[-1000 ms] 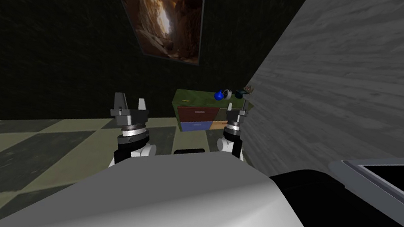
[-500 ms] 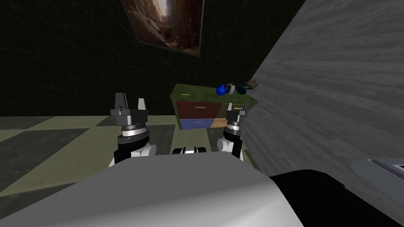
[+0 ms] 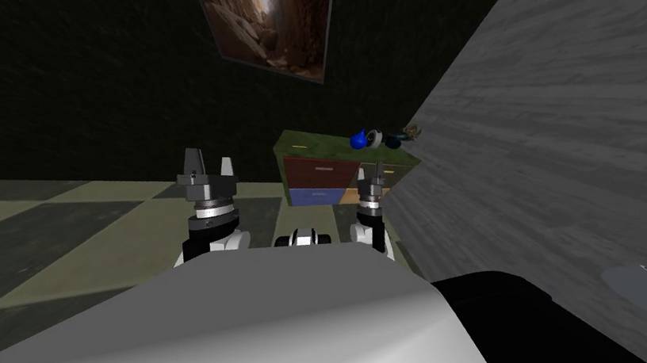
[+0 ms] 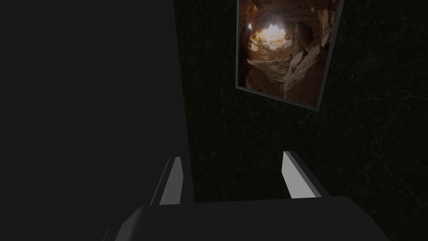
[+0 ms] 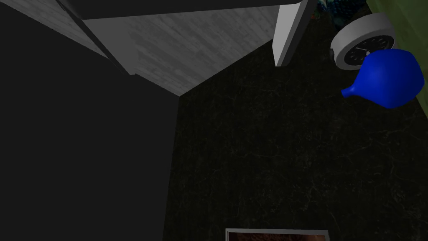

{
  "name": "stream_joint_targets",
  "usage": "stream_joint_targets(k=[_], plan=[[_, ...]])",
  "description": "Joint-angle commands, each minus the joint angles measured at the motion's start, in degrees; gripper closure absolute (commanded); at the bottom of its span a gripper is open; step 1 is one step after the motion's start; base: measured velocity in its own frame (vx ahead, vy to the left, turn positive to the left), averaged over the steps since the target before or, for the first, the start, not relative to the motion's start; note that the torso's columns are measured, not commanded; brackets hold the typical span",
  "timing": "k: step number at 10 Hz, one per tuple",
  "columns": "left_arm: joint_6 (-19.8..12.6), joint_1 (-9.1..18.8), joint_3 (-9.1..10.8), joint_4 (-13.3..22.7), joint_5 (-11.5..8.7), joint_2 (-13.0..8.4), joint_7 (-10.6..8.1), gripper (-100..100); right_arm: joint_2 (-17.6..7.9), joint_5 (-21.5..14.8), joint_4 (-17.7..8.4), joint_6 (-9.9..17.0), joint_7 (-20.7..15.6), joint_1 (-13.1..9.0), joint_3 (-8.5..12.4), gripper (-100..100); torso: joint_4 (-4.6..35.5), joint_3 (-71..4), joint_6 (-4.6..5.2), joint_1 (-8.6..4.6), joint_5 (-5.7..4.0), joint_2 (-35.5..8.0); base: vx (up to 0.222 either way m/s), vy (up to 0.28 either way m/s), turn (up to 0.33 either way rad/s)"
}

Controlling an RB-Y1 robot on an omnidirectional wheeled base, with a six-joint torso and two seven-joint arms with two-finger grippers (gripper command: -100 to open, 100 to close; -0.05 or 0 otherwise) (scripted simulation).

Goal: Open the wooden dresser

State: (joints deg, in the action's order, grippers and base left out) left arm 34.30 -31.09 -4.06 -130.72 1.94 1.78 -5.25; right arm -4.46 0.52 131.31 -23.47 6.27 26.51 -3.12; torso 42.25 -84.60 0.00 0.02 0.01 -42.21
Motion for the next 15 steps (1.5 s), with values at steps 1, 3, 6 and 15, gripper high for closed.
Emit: stream_joint_targets(k=[1,3,6,15], plan=[[0.0,0.0,0.00,0.0,0.0,0.0,0.00,0,-2.3,-4.1,-0.9,2.2,-0.9,0.4,0.3,-100,0.0,0.0,0.00,-0.01,0.00,0.0,0.032,0.006,0.020],[0.0,0.0,0.00,0.0,0.0,0.0,0.00,0,-3.2,-7.1,-1.7,3.6,-1.8,0.6,0.3,-100,0.1,0.1,0.00,-0.04,-0.01,-0.1,0.026,0.006,0.043],[0.0,0.0,0.00,0.0,0.0,0.0,0.00,0,-4.4,-12.2,-3.7,6.7,-3.6,1.2,0.4,-100,0.0,0.0,0.01,-0.01,0.00,-0.1,0.030,0.008,0.054],[0.0,0.0,0.00,0.0,0.0,0.0,0.00,0,-5.9,-27.6,-8.4,14.3,-8.1,2.6,0.4,-100,0.0,0.0,0.01,-0.01,0.00,-0.1,0.032,0.007,0.054]])
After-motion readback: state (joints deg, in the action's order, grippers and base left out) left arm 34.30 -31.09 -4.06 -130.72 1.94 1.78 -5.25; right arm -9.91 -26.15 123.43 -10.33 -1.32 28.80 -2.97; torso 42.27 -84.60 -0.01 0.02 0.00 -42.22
